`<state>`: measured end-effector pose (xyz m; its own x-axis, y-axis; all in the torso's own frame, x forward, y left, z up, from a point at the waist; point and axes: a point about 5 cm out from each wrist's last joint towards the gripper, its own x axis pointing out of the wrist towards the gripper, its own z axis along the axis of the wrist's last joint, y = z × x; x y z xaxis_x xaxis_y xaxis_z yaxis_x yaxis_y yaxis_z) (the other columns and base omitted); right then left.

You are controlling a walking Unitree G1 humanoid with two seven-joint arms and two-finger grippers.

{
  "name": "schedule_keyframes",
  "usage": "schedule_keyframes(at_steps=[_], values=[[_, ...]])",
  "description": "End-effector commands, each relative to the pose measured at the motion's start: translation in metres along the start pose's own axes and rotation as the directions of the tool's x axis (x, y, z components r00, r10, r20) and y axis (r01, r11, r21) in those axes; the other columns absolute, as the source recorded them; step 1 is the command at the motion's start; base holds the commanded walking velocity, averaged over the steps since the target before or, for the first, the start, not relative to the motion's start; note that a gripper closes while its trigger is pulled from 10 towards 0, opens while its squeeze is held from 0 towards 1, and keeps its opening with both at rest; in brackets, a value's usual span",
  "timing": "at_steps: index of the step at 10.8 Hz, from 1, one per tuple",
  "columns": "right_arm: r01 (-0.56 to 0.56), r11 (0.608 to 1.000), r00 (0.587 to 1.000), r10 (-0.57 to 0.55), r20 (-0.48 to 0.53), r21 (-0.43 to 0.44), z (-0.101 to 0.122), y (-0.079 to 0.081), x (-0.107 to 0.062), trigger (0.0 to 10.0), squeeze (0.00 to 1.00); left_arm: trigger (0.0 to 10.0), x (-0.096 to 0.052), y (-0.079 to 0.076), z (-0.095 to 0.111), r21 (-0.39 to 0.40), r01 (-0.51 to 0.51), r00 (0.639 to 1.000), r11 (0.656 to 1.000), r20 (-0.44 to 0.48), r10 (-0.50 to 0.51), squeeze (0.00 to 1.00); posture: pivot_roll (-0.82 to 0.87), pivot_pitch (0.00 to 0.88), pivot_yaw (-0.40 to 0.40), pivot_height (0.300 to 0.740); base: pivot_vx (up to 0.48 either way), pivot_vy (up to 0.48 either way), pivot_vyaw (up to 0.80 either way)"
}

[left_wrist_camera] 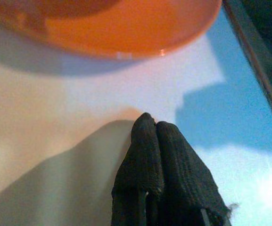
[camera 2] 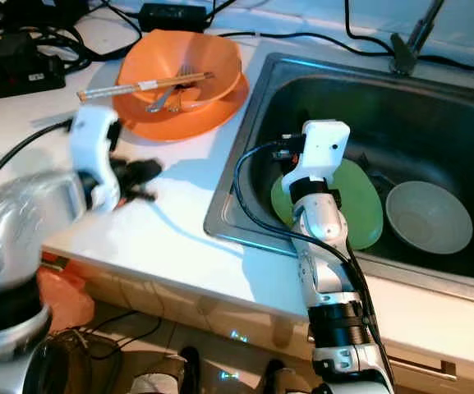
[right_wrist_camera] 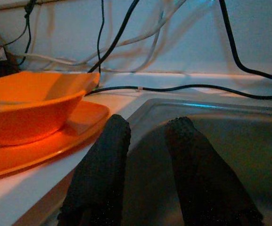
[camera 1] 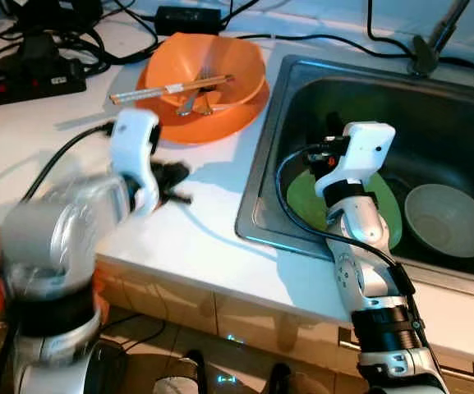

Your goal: Kitchen organization

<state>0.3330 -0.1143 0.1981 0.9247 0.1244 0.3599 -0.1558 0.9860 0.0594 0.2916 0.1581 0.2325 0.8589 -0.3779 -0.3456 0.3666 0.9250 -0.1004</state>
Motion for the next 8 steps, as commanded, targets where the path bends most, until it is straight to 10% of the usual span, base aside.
schedule_keyframes(at_steps=[1, 8], values=[[0.013, 1.0, 0.999, -0.013, -0.044, 0.007, -0.013, -0.006, -0.004, 10.0, 0.0, 10.0, -0.005, -0.002, 0.005, 0.075, -0.036, 0.998, 0.997, 0.053, 0.032, 0.0, 0.31, 0.201, 0.009, 0.74, 0.0, 0.0, 0.0], [0.001, 1.0, 0.999, -0.001, -0.035, 0.009, -0.014, -0.006, -0.002, 10.0, 0.0, 10.0, 0.005, -0.021, 0.027, 0.25, -0.082, 0.977, 0.965, 0.21, 0.028, 0.0, 0.28, 0.194, 0.006, 0.74, 0.0, 0.0, 0.0]])
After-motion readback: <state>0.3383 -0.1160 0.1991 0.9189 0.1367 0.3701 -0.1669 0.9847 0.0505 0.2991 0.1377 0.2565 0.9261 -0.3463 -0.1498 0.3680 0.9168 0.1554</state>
